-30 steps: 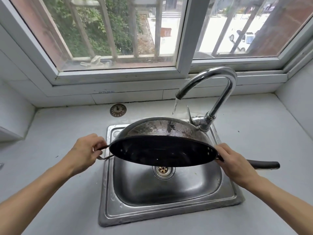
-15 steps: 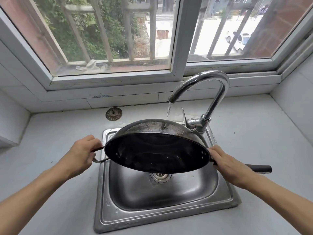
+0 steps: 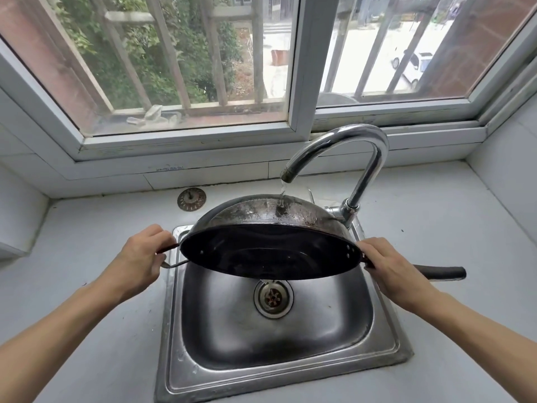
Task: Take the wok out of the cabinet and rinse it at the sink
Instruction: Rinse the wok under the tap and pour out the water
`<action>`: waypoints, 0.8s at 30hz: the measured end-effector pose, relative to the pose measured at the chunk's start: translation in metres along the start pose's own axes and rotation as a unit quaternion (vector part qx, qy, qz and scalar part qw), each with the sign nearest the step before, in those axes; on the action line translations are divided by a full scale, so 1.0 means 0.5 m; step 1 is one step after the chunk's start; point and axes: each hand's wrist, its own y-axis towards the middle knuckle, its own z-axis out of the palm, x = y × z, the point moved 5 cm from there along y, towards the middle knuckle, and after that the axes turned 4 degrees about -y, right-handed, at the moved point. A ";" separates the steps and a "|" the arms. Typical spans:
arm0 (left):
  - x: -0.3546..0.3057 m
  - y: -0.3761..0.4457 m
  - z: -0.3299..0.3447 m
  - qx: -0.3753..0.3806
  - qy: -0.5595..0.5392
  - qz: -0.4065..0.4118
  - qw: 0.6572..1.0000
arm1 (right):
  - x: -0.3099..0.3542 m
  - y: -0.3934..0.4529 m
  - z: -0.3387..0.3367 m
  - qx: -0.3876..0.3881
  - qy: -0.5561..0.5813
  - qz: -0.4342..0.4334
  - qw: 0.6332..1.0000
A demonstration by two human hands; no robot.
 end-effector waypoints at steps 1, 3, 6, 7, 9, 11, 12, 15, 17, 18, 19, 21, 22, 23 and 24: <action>0.000 0.001 0.000 0.000 0.003 0.001 1.000 | 0.000 0.003 -0.001 -0.009 0.002 -0.001 1.000; -0.002 0.004 -0.001 -0.006 0.008 0.002 1.000 | -0.005 0.010 -0.001 -0.021 0.004 0.001 1.000; -0.011 0.006 -0.005 -0.010 0.009 0.004 1.000 | -0.011 0.021 -0.001 -0.024 0.008 -0.002 1.000; -0.015 0.004 -0.007 -0.010 0.010 0.004 1.000 | -0.013 0.023 -0.001 -0.025 0.009 -0.002 1.000; -0.018 -0.001 -0.011 -0.011 0.013 0.000 1.000 | -0.016 0.027 0.001 -0.023 0.009 -0.002 1.000; -0.018 -0.008 -0.018 -0.013 0.015 -0.009 1.000 | -0.018 0.034 0.003 -0.020 0.018 -0.008 1.000; -0.019 -0.010 -0.023 -0.015 0.015 -0.014 1.000 | -0.019 0.040 0.003 -0.016 0.029 -0.009 0.999; -0.023 -0.016 -0.039 -0.018 0.016 -0.035 0.999 | -0.019 0.067 0.000 -0.002 0.062 -0.012 0.998; -0.027 -0.016 -0.048 -0.016 0.018 -0.046 0.999 | -0.019 0.084 0.000 0.005 0.069 -0.023 0.997; -0.027 -0.016 -0.052 -0.014 0.020 -0.051 0.998 | -0.019 0.092 0.002 0.008 0.072 -0.030 0.997; -0.027 -0.017 -0.055 -0.011 0.019 -0.056 0.998 | -0.020 0.098 0.006 0.011 0.074 -0.037 0.997; -0.026 -0.023 -0.060 -0.007 0.015 -0.065 0.998 | -0.023 0.107 0.013 0.016 0.075 -0.049 0.996; -0.026 -0.027 -0.061 -0.004 0.010 -0.071 0.997 | -0.024 0.111 0.016 0.017 0.075 -0.054 0.996; -0.027 -0.031 -0.062 -0.003 0.005 -0.074 0.997 | -0.024 0.114 0.018 0.018 0.073 -0.060 0.995; -0.027 -0.037 -0.062 -0.003 0.001 -0.079 0.997 | -0.023 0.118 0.019 0.021 0.071 -0.065 0.995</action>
